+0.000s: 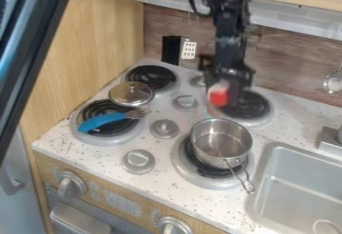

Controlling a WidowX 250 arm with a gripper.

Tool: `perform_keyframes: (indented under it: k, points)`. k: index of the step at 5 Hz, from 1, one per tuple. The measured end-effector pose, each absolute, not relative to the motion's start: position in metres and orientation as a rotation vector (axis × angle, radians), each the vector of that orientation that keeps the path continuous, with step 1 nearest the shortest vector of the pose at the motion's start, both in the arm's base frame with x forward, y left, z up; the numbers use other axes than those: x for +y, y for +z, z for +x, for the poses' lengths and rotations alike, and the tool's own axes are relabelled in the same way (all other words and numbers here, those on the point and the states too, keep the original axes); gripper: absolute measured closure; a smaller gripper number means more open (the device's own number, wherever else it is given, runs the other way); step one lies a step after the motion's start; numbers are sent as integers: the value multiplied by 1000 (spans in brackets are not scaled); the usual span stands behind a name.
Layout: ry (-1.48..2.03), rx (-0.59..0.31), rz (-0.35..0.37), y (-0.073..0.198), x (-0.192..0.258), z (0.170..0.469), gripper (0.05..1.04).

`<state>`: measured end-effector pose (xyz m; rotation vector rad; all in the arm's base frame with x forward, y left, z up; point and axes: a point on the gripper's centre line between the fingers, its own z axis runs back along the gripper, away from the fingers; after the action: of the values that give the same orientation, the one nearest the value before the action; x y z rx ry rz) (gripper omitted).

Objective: Take the sushi from the silver pot and place it on the stove

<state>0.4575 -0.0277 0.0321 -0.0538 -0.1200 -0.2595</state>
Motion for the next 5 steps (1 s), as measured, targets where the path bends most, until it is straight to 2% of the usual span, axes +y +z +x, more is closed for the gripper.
perform_keyframes:
  k: [1,3,5]
  points:
    - [-216,-75,-56,15,-13,457,493]
    - [-136,-61,-43,-27,-1,461,493]
    - [-111,-80,7,-41,7,470,493]
